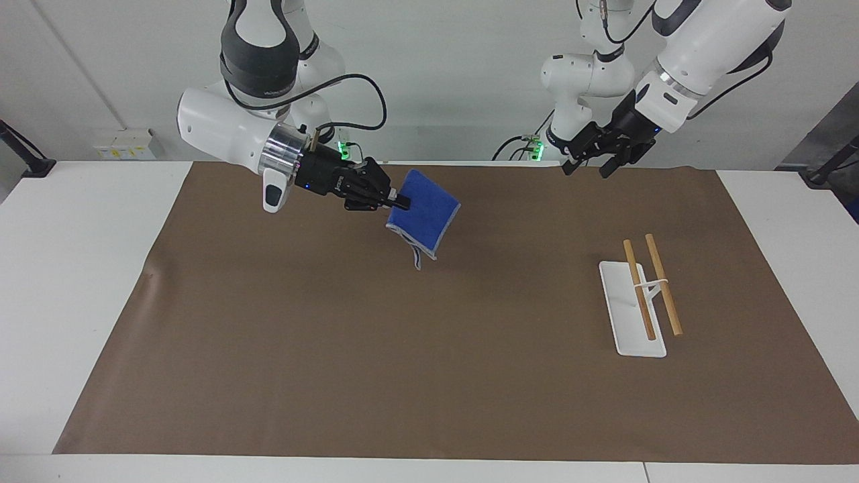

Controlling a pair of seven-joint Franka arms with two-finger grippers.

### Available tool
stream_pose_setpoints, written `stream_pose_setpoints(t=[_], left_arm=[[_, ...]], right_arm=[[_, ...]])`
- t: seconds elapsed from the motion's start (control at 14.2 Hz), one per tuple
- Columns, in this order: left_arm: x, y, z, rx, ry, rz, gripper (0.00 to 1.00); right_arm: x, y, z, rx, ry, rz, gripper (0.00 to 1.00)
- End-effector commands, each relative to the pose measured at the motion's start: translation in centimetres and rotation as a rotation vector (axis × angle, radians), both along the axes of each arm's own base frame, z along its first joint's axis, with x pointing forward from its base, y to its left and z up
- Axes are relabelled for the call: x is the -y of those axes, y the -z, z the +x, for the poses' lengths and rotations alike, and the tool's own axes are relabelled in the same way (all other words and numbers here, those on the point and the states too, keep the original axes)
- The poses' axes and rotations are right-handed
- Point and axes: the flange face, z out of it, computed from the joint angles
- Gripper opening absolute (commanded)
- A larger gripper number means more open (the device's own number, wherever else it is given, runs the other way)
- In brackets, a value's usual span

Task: Right arm passes towel to left arm to hang
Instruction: 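Carry the towel inward while the left gripper reaches toward it, then close the left gripper on the towel beside the right gripper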

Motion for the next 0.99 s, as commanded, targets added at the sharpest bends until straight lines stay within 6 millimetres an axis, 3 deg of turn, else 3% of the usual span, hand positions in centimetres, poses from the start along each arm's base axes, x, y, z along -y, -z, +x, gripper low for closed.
stream_pose_setpoints(t=[0.0, 0.14, 0.42, 0.56, 0.64, 0.92], left_arm=[[3.8, -0.1, -1.7, 0.003, -0.181, -0.085, 1.0], [6.6, -0.4, -2.2, 0.002, -0.287, -0.155, 1.0], [11.9, -0.8, -4.0, 0.003, -0.431, -0.255, 1.0], [13.9, -1.6, -4.2, 0.033, -0.573, -0.366, 1.0], [14.7, -2.0, -4.4, 0.044, -0.614, -0.412, 1.0], [14.8, -2.3, -4.0, 0.077, -0.67, -0.467, 1.0]], right_arm=[[-0.6, 0.5, -1.2, 0.0, 0.019, 0.128, 0.0], [-1.1, 0.6, -1.4, -0.025, 0.05, 0.205, 0.0], [-4.2, 0.9, -2.5, -0.049, 0.07, 0.261, 0.0], [-4.1, 1.3, -2.5, -0.041, 0.075, 0.255, 0.0], [-4.1, 1.2, -2.6, -0.04, 0.076, 0.255, 0.0], [-4.0, 1.4, -2.6, -0.035, 0.079, 0.25, 0.0]])
